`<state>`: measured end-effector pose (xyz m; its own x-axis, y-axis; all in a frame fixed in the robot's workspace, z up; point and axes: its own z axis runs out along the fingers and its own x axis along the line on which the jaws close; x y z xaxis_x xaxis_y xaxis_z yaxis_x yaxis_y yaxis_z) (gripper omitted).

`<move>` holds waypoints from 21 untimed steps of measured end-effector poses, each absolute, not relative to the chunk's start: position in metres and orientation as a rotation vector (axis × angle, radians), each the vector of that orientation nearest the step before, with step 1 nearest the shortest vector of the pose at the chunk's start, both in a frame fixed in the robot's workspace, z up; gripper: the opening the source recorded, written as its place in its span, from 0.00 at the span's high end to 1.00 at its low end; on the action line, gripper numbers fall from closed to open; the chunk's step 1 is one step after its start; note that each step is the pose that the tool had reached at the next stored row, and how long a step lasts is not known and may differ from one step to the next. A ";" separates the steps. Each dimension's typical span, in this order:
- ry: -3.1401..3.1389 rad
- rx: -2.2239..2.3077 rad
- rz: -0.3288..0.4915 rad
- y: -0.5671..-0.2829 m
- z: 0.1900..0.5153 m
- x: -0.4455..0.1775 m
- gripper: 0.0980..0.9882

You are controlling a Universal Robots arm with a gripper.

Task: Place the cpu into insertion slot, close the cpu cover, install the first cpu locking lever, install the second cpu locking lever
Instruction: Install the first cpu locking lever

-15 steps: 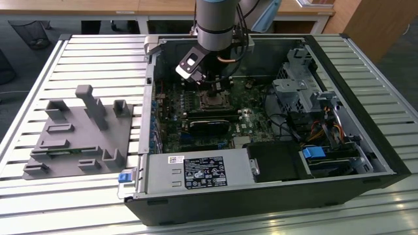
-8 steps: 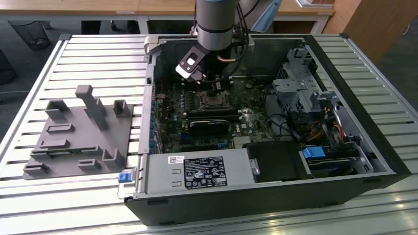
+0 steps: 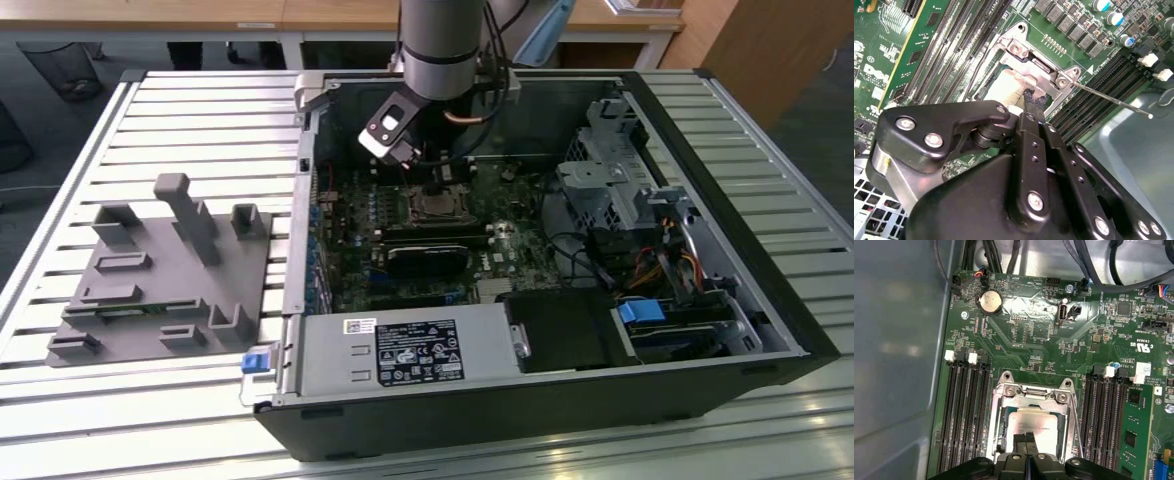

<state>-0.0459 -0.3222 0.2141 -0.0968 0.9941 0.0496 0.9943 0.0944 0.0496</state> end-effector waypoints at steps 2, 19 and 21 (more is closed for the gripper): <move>-2.321 -2.109 -0.110 -0.322 0.216 -0.046 0.99; -2.317 -2.105 -0.101 -0.322 0.245 -0.046 0.99; -2.317 -2.105 -0.101 -0.322 0.252 -0.046 0.99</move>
